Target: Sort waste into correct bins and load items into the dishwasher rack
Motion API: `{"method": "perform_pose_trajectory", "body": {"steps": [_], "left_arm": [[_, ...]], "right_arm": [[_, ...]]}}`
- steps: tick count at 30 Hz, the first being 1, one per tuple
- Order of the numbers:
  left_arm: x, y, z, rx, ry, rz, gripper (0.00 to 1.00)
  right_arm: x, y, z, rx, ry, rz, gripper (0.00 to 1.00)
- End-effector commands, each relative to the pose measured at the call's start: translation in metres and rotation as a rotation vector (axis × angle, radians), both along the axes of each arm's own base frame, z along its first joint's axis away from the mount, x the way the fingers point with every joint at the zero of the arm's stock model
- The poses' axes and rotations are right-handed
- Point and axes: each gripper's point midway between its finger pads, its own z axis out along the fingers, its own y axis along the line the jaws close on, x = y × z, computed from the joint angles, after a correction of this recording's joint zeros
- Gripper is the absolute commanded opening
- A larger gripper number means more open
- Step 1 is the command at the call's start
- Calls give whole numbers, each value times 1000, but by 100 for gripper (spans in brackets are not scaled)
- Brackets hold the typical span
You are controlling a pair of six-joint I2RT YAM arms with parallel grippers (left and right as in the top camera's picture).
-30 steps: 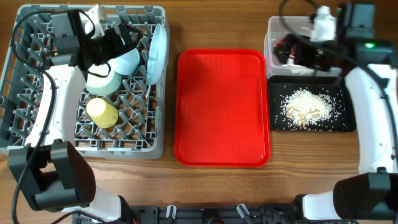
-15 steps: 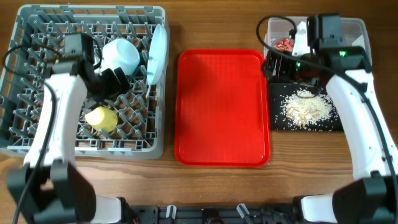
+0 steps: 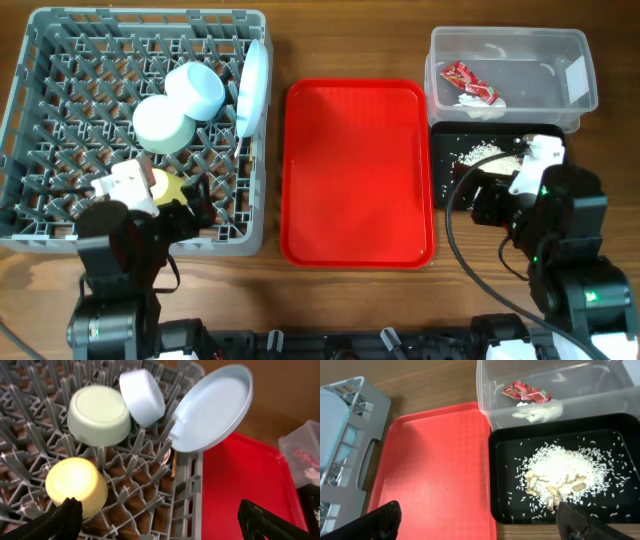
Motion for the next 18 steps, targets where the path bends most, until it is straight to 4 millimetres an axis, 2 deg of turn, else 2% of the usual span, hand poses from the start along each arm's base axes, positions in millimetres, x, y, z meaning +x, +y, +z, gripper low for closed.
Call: {"method": "perform_pose_trajectory", "body": {"steps": [1, 7, 14, 16, 18], "left_arm": [[-8, -4, -2, 12, -3, -27, 100], [-18, -5, -20, 3, 82, -28, 100], [-24, -5, -28, -2, 126, -28, 100], [-25, -5, -28, -2, 127, -28, 100], [-25, -5, -28, -2, 128, -28, 100]], "right_arm": [[-1, -5, -4, -10, 14, -31, 100], [6, -5, -20, -15, 79, -31, 100], [13, -5, -48, -33, 193, -23, 100], [10, -7, -37, -38, 140, -29, 100], [15, -6, -20, -53, -4, -7, 100]]}}
